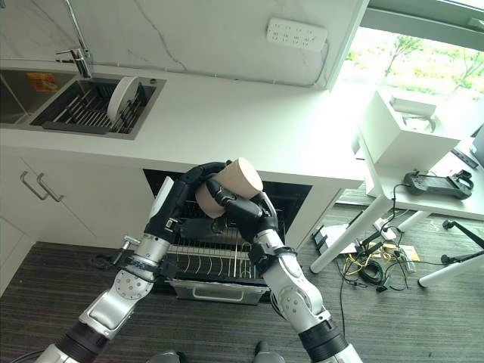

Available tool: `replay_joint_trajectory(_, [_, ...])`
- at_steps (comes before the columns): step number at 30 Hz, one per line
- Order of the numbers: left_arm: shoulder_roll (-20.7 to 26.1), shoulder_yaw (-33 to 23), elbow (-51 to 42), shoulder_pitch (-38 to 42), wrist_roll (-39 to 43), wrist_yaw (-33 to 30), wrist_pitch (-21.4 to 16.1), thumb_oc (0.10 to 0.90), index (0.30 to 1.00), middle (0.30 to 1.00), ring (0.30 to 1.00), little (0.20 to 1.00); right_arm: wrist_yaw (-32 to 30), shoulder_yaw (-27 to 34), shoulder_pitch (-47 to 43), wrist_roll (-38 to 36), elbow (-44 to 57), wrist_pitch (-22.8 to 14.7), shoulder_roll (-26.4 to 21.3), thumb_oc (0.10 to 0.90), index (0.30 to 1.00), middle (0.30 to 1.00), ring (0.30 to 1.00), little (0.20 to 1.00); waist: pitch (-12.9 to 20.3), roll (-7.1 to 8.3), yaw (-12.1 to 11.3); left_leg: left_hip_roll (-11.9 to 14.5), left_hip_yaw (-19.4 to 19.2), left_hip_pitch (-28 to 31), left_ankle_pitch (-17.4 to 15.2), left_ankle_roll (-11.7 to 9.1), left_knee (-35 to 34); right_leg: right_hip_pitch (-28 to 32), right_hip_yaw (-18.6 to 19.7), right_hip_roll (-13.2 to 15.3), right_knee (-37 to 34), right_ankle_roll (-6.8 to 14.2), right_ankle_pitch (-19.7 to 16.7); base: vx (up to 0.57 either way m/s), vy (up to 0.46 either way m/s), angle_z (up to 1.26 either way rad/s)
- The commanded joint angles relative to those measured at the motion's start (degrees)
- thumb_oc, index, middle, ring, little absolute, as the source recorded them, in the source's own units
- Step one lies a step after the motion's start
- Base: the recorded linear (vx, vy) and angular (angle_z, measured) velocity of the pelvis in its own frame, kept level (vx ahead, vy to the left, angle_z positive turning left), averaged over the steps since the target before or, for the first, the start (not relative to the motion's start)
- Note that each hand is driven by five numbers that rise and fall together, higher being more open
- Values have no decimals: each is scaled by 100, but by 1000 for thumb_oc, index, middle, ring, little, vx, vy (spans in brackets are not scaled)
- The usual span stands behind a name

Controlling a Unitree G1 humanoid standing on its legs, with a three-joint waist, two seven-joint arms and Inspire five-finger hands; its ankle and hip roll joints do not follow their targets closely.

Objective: Place the dishes in the dishwasher.

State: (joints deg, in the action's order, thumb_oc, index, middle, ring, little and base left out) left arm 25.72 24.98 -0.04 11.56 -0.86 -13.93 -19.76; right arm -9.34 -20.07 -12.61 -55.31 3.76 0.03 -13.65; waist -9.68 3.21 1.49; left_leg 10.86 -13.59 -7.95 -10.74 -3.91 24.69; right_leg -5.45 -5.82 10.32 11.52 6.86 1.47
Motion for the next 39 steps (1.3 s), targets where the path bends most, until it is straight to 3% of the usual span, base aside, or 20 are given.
replay_joint_trajectory(1, [-189,654,-684,771,85,484,-436,400,300,300,300,300,225,142,-743,238,420,-598,232,400,300,300,300,300,449,-134,-56,272,490,380,46,-269,-750,44,-259,382,567,431,540,0,0,0])
replay_joint_trajectory(3, [-184,684,-645,763,195,621,-334,400,300,300,300,300,125,193,-740,304,389,-611,198,400,300,300,300,300,443,-149,-35,285,467,385,54,-274,-750,40,-256,380,567,430,537,0,0,0])
replay_joint_trajectory(4, [-179,668,-638,753,225,678,-301,681,721,721,721,721,123,227,-731,306,372,-621,192,400,300,300,300,300,439,-157,-33,285,466,387,54,-274,-750,37,-256,378,567,425,536,0,0,0])
replay_joint_trajectory(5, [-164,659,-623,744,241,690,-278,800,900,900,900,900,114,253,-718,311,355,-634,180,400,300,300,300,300,437,-162,-26,285,464,389,56,-275,-750,35,-254,377,567,423,536,0,0,0])
replay_joint_trajectory(10, [-35,433,-580,597,350,570,-172,800,900,900,900,900,77,518,-594,281,315,-777,25,400,300,300,300,300,411,-198,-25,291,461,395,67,-279,-750,38,-269,373,567,413,535,0,0,0])
replay_joint_trajectory(16, [171,-146,-504,229,285,593,-329,800,900,900,900,900,166,1008,-339,252,253,-893,-206,400,300,300,300,300,400,-239,-60,274,484,398,61,-282,-750,52,-318,391,567,396,545,0,0,0])
replay_joint_trajectory(23, [438,-1074,-380,-312,120,559,-445,800,900,900,900,900,324,1742,14,274,17,-1110,-399,400,300,300,300,300,409,-312,-107,264,503,398,76,-297,-750,81,-382,431,567,381,565,0,0,0])
replay_joint_trajectory(29, [595,-1878,-143,-648,34,193,-508,800,900,900,900,900,350,2217,167,311,-42,-1070,-438,400,300,300,300,300,434,-336,-129,239,542,392,87,-312,-750,108,-409,443,567,368,600,16,22,7])
replay_joint_trajectory(34, [546,-2027,-78,-712,273,542,-151,800,900,900,900,900,462,2206,255,502,41,-821,-431,400,300,300,300,300,430,-335,-121,230,558,375,103,-319,-750,113,-422,448,567,367,615,6,18,7])
replay_joint_trajectory(39, [424,-1801,-172,-649,415,1415,322,800,900,900,900,900,718,2067,451,684,158,-476,-432,400,300,300,300,300,402,-327,-59,231,560,351,132,-318,-750,105,-427,432,567,377,606,1,1,1])
